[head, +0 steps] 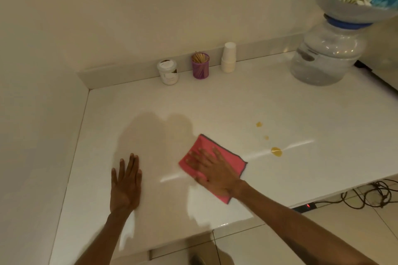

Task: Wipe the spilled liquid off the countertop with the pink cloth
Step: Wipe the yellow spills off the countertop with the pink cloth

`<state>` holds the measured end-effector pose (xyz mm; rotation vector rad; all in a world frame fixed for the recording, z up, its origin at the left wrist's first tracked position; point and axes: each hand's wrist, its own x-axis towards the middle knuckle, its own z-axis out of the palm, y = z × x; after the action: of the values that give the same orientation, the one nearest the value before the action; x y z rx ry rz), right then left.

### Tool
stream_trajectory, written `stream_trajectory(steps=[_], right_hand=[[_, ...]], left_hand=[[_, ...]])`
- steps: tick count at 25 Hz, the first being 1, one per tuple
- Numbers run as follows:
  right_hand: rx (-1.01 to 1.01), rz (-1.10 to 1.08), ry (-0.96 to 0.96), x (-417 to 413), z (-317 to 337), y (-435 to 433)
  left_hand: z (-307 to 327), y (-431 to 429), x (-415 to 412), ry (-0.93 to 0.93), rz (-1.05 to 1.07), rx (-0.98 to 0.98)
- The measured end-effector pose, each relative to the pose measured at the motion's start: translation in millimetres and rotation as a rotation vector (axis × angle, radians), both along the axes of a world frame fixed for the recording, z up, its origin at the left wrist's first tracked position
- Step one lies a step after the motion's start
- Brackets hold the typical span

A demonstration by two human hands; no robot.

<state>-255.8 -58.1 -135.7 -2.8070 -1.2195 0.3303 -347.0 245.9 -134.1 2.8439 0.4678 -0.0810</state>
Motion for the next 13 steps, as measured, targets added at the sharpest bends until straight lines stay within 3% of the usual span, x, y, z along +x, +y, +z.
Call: stream_trajectory(steps=[4, 8, 10, 13], right_hand=[[-0.039, -0.253, -0.023, 70, 15, -52], [0.007, -0.501, 0.041, 143, 28, -45], [0.027, -0.488, 0.058, 138, 26, -15], [0.08, -0.294, 0.017, 78, 13, 24]], left_hand=[[1, 0, -5, -0.057, -0.048, 0.036], [-14, 5, 0, -0.058, -0.031, 0.125], [-17, 5, 1, -0.063, -0.012, 0.092], [-17, 4, 0, -0.071, -0.019, 0.071]])
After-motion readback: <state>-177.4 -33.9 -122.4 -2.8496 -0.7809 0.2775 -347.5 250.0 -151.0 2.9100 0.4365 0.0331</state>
